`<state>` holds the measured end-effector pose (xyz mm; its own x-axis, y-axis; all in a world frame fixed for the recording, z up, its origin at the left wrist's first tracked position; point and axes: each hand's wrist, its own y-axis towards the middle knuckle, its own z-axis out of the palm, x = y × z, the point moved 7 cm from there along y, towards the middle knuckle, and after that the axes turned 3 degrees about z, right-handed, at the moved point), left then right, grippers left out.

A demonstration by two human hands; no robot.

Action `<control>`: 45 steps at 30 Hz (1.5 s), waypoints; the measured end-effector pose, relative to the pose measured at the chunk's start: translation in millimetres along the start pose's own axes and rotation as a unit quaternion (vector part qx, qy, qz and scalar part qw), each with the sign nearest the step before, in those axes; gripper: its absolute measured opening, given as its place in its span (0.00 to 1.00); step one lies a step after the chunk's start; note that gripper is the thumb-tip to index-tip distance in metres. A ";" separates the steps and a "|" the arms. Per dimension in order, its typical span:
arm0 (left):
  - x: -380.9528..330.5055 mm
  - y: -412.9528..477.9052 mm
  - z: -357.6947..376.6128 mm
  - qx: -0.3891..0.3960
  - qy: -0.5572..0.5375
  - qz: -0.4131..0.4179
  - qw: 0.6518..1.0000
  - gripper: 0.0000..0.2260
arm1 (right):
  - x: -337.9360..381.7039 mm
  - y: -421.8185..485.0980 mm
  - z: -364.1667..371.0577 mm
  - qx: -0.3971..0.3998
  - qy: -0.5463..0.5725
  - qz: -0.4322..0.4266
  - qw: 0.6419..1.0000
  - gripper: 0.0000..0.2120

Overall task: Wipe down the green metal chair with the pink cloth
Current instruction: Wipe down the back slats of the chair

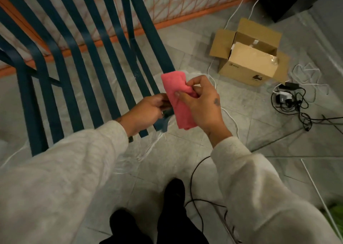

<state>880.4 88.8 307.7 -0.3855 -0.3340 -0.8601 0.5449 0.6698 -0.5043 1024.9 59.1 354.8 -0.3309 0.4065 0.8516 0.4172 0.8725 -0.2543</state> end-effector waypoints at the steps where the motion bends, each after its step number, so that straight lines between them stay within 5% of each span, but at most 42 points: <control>1: 1.7 0.7 -1.1 0.006 0.005 0.007 1.000 0.29 | -4.2 -5.1 -0.1 -0.009 0.002 -0.005 1.000 0.12; 7: 11.9 11.0 -4.9 0.031 0.071 0.067 0.995 0.27 | -56.2 -24.0 13.4 -0.051 0.105 -0.012 0.993 0.14; 21: 61.6 52.0 10.0 0.026 0.204 0.191 0.960 0.23 | -167.6 5.6 76.2 -0.064 0.063 -0.084 0.993 0.10; 30: 67.1 61.5 2.1 -0.074 0.291 0.351 0.887 0.12 | -195.6 39.7 101.3 -0.079 0.012 -0.104 0.991 0.10; 36: 69.7 66.2 -0.6 -0.099 0.326 0.383 0.859 0.15 | -206.3 50.3 112.5 -0.079 -0.026 -0.106 0.991 0.11; 45: 78.3 66.4 2.2 -0.123 0.388 0.368 0.836 0.18 | -201.1 38.4 112.5 -0.078 0.099 -0.116 0.985 0.12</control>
<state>888.1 105.7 206.7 -0.4315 0.6956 -0.5744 0.7142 0.6524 0.2535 1012.3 41.4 122.3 -0.2674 0.1276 0.9551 0.4808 0.8767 0.0175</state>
